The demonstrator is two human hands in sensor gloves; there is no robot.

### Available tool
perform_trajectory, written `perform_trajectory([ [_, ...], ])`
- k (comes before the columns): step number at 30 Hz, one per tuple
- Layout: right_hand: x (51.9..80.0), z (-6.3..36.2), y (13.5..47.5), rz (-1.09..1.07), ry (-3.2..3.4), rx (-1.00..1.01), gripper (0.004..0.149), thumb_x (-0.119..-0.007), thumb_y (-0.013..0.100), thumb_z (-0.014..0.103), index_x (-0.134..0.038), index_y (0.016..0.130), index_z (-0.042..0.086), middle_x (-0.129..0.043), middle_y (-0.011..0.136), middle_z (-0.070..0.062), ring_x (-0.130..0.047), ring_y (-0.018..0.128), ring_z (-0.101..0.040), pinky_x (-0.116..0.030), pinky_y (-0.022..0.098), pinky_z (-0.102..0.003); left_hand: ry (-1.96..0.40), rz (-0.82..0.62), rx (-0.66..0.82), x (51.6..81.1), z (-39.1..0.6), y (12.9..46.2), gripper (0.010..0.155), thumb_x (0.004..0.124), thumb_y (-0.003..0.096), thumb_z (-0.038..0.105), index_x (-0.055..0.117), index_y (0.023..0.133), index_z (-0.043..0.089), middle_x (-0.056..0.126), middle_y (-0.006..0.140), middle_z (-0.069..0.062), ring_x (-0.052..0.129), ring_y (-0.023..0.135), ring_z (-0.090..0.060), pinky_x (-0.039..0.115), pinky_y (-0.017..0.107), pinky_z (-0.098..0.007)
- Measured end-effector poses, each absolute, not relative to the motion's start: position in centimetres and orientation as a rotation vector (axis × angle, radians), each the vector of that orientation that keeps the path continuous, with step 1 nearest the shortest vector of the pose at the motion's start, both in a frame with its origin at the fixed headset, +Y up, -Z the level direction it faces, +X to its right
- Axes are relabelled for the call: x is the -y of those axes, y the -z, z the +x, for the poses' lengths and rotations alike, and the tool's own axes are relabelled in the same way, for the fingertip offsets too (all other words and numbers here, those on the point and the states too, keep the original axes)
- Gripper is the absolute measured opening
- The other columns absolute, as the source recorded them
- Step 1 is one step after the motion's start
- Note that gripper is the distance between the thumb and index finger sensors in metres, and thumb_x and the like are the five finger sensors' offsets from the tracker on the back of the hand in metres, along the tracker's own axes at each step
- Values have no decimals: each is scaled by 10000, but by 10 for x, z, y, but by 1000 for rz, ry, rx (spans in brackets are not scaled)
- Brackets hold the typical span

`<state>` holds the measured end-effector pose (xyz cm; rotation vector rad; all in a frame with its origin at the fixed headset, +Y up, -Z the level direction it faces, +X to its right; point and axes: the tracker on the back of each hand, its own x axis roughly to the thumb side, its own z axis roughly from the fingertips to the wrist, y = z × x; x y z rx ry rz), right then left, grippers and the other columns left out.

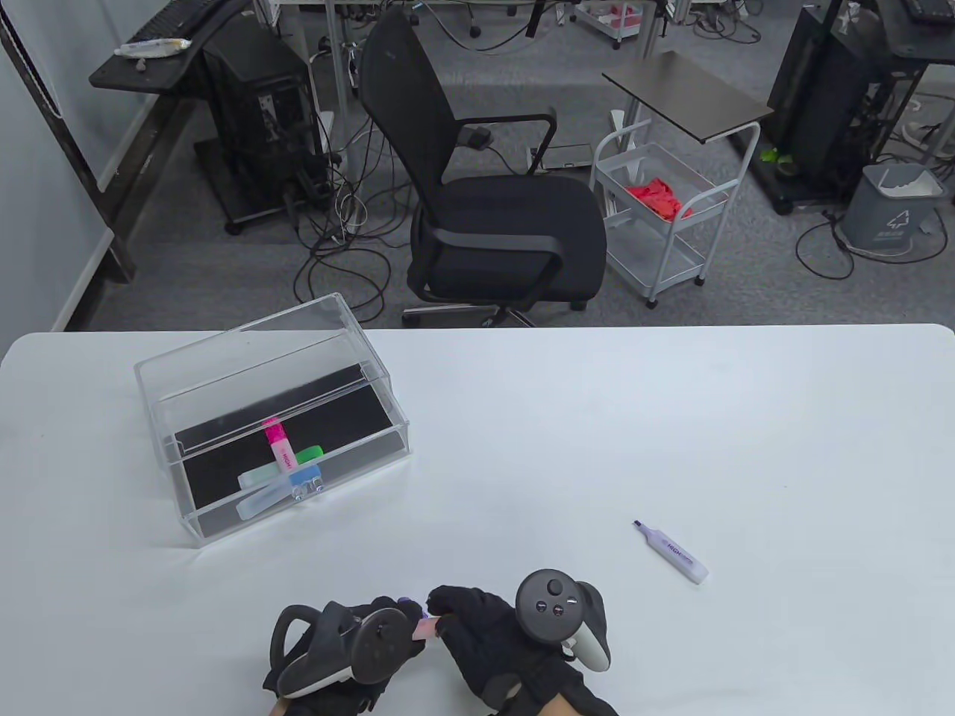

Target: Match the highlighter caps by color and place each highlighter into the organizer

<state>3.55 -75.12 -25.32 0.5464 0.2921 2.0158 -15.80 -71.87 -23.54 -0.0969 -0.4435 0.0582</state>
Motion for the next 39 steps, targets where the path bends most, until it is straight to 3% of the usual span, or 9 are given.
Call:
perform_trajectory([
  [23, 746, 30, 248, 592, -2083, -281, 560, -573, 438, 423, -476, 941, 198, -730, 685, -90, -786, 591, -300, -656, 476, -579, -20, -83, 437, 716, -149, 229, 469, 705, 450, 546, 730, 866, 331, 906, 531, 180, 953, 128, -38, 896, 127, -267],
  [27, 744, 27, 246, 588, -2239, -291, 621, -579, 441, 446, -406, 987, 207, -669, 841, -137, -715, 738, -367, -565, 578, -614, 34, -83, 395, 718, -151, 227, 472, 700, 457, 566, 722, 879, 354, 909, 562, 182, 965, 168, -39, 901, 169, -268],
  [31, 736, 28, 244, 533, -2279, -193, 690, -622, 436, 486, -339, 1020, 252, -471, 1057, -153, -520, 942, -433, -382, 684, -688, 46, -68, 336, 713, -163, 239, 490, 686, 463, 575, 693, 905, 364, 893, 605, 183, 966, 213, -36, 902, 212, -266],
  [39, 730, 43, 245, 420, -2416, -104, 702, -648, 436, 495, -336, 1032, 291, -306, 1137, -86, -329, 1047, -400, -260, 701, -712, 46, -29, 146, 680, -212, 287, 540, 666, 470, 582, 633, 962, 360, 864, 663, 172, 964, 279, -49, 894, 271, -280],
])
